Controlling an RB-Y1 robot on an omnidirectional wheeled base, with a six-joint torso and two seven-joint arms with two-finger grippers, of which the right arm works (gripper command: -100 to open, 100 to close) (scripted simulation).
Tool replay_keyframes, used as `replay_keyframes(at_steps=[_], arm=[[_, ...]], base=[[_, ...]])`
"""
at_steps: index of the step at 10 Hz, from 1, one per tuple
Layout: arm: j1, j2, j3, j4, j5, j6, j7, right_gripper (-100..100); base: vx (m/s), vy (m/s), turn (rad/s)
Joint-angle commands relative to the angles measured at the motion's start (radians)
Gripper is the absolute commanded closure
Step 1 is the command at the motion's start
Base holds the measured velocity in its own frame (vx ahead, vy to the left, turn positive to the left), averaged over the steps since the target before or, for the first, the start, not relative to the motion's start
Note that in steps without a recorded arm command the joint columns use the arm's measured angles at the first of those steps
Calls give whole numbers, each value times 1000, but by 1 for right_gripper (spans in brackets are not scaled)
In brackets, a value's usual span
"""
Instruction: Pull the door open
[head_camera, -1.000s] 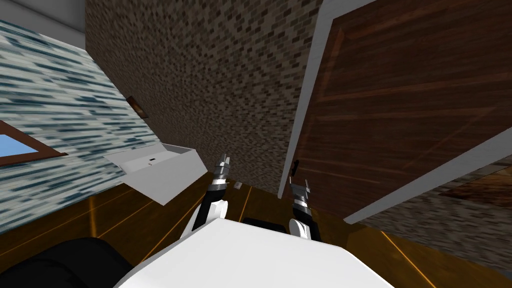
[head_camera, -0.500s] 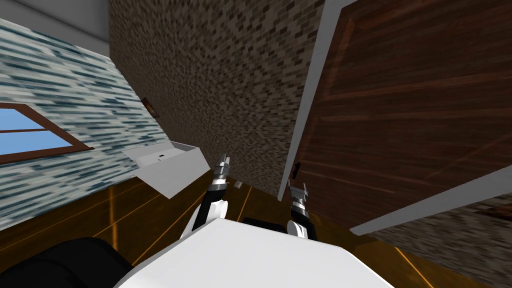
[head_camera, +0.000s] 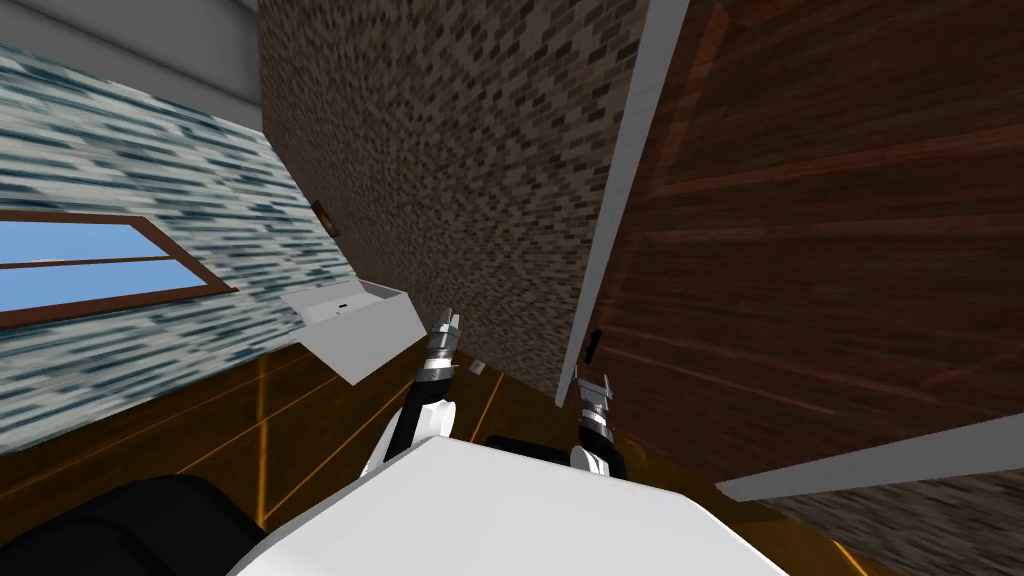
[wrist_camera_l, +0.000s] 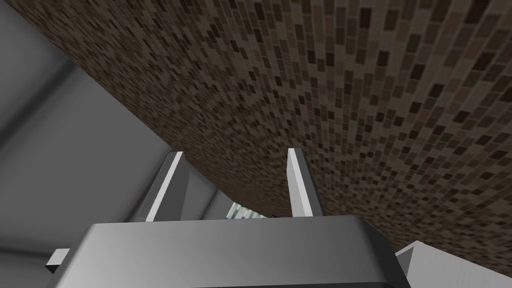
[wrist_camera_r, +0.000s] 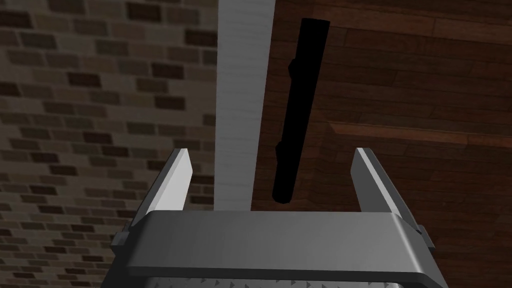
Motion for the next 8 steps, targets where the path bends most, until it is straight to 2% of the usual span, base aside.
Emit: replay_keyframes(at_steps=[1,3,6,8], arm=[[-12,4,18,48,-39,-16,-32,-100],[-20,8,29,82,-62,-29,-52,-100],[-41,18,56,163,-117,-58,-100,-100],[-47,22,64,187,-133,-66,-115,-100]], base=[[41,-137,196],[34,-130,104],[10,-155,135],[6,-101,46]])
